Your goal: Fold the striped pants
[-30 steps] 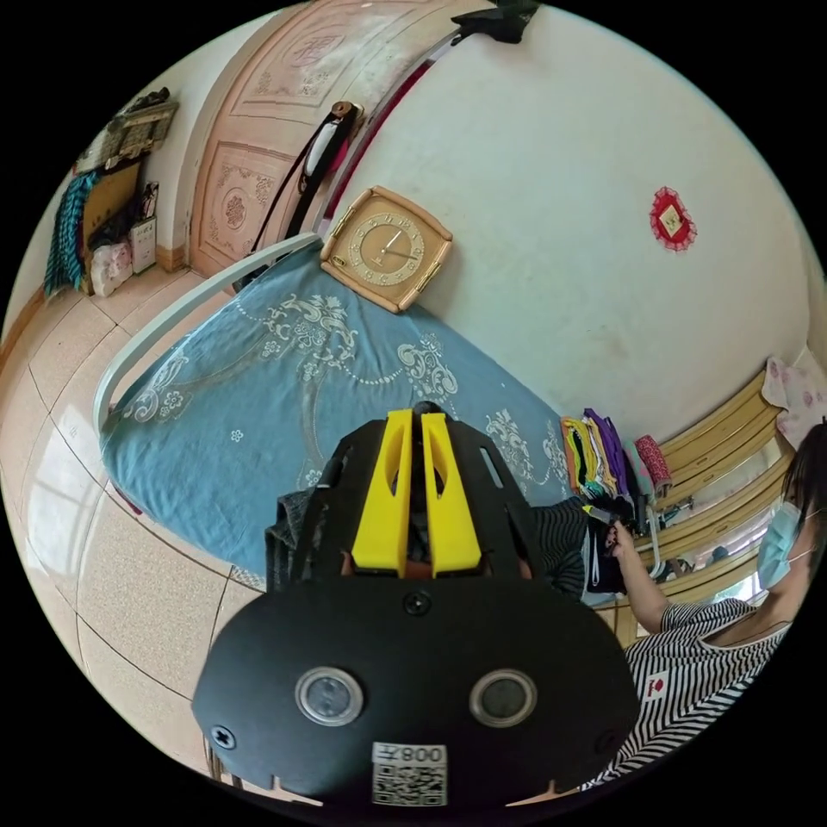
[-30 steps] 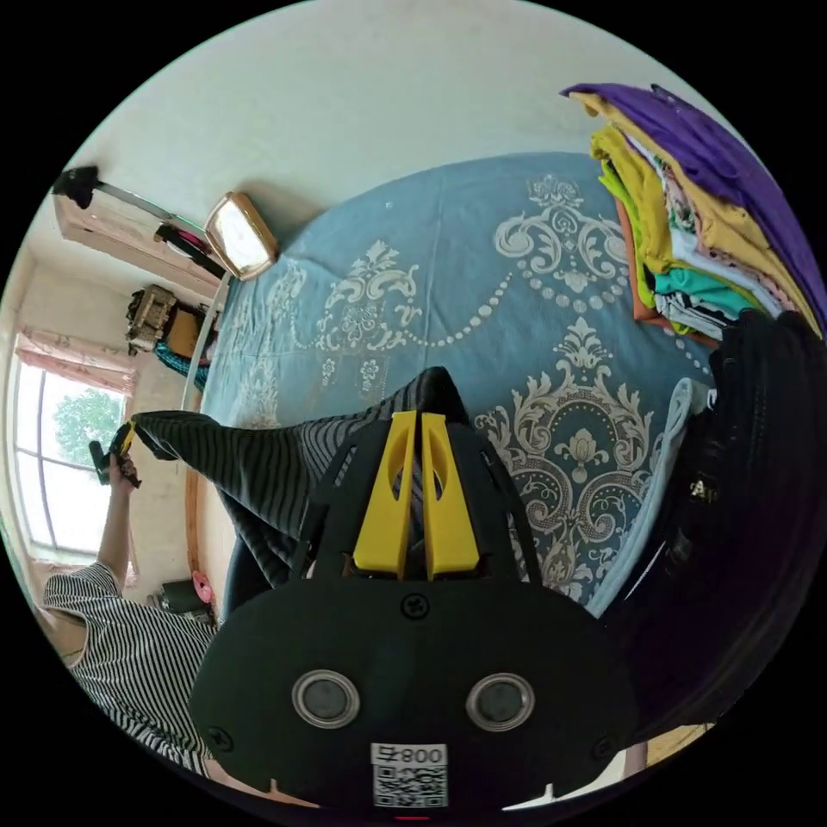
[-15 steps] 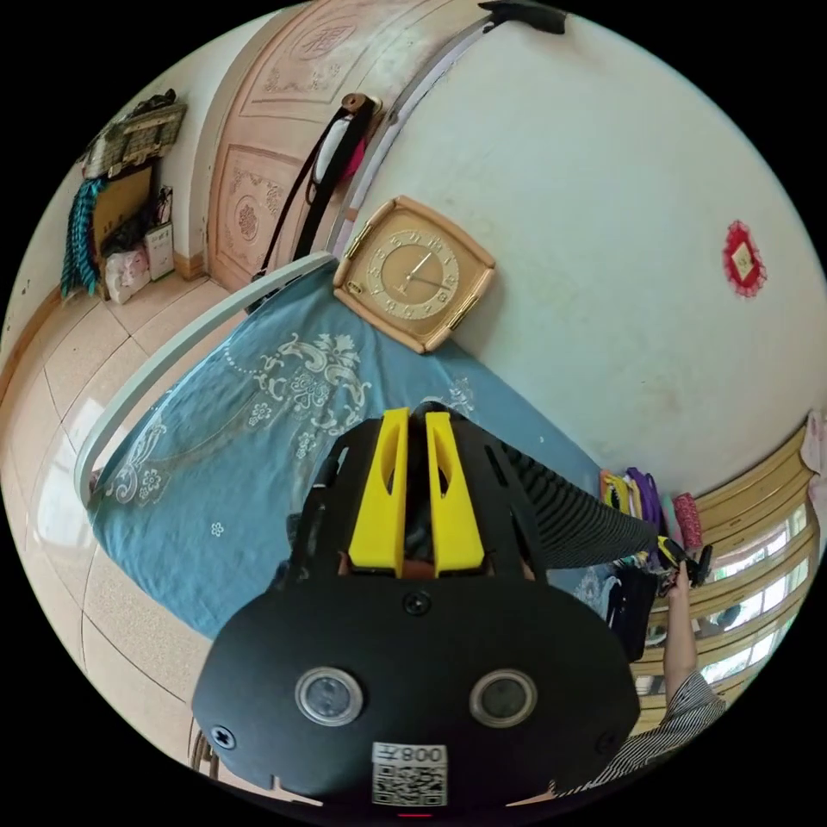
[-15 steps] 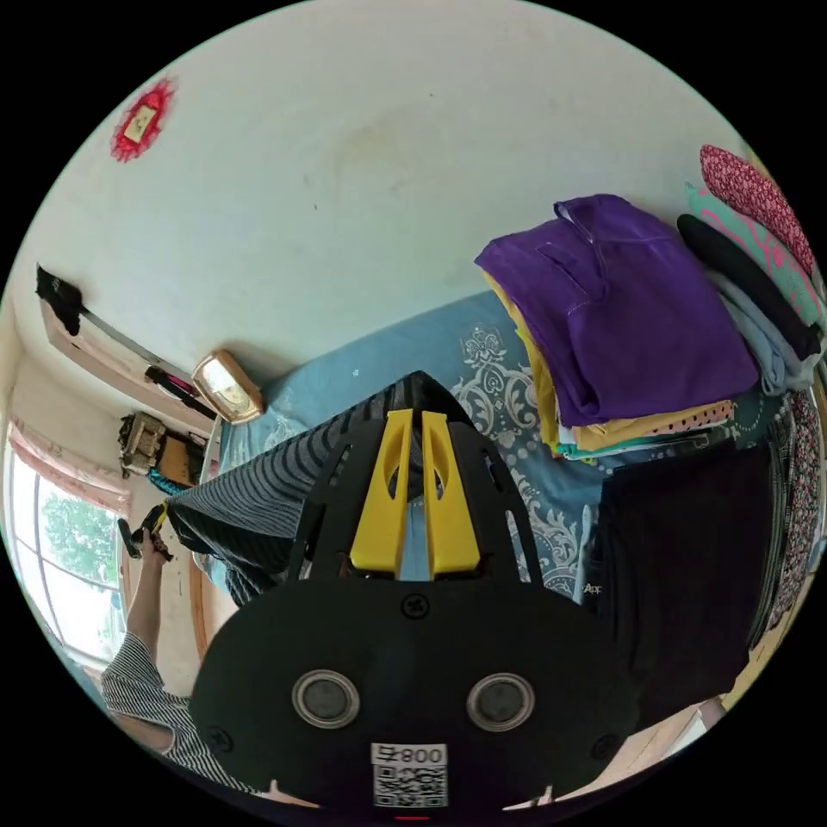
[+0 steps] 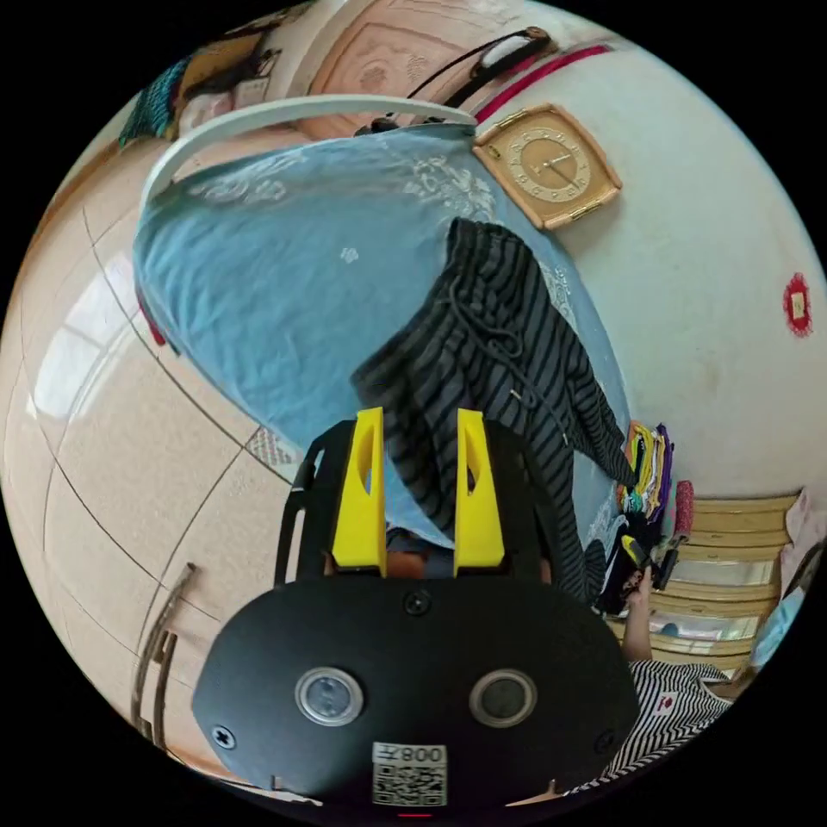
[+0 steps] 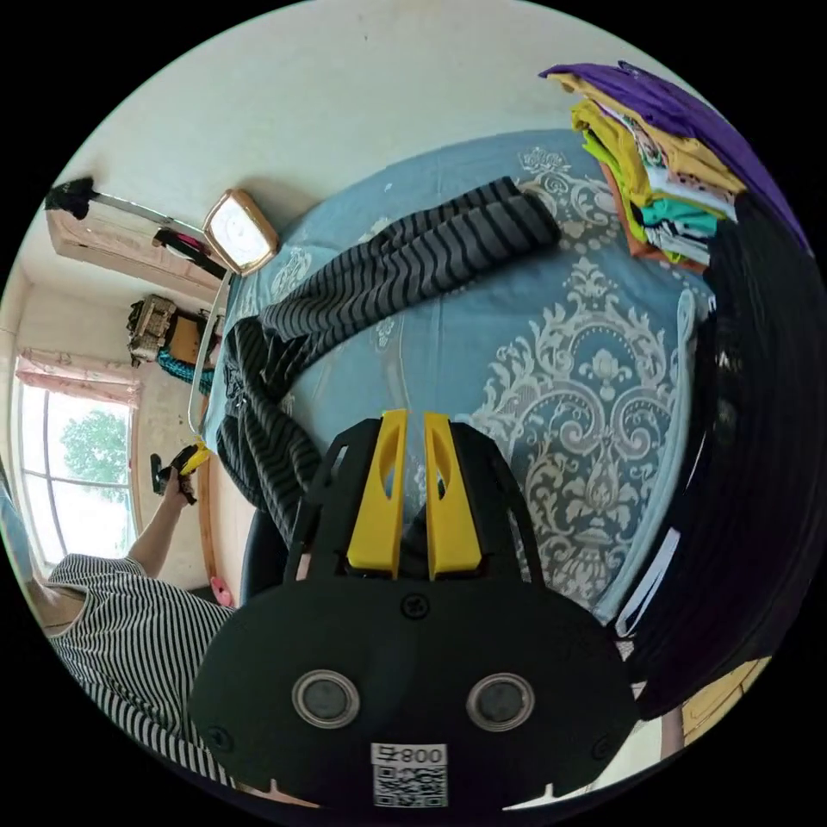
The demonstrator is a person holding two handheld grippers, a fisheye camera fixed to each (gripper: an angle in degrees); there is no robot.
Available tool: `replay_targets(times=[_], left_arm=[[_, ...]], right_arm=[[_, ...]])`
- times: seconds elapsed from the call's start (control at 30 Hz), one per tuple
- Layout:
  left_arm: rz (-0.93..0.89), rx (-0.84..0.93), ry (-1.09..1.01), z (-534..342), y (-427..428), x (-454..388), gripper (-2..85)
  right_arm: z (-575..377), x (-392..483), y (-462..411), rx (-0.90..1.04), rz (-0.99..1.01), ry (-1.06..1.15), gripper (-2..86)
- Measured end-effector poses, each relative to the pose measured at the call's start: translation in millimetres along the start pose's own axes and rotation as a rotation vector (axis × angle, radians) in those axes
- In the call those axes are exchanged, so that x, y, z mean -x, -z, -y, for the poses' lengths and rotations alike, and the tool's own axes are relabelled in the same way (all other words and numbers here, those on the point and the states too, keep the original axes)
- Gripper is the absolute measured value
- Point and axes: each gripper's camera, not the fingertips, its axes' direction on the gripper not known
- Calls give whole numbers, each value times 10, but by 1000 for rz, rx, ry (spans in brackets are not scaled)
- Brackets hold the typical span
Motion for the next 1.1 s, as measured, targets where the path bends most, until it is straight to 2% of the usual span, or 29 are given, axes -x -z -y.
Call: replay_targets(times=[0.1, 0.2, 0.33, 0.47, 0.63, 0.8, 0.9, 1.1], left_arm=[[-88, 26, 91, -220, -205, 307, 131], [-165, 43, 73, -254, -414, 315, 121], [-139, 104, 14, -171, -680, 217, 80], [-153, 110, 50, -133, -839, 254, 39], [-253, 37, 44, -186, -780, 286, 28], [-368, -167, -2, -298, -372, 273, 26], [-345, -268, 28, -318, -188, 417, 29], [-219, -281, 212, -423, -491, 753, 46]], right_arm=[[-453, -39, -20, 33, 3, -45, 48], [-774, -96, 26, 42, -21, -90, 53], [-998, -213, 10, 63, 4, -146, 59], [-1056, -298, -16, 45, 50, -178, 61], [-931, -373, -33, 14, 105, -199, 67], [-780, -403, -33, 5, 133, -200, 74], [-752, -453, -59, 4, 143, -214, 74], [-774, -554, -141, 13, 138, -247, 75]])
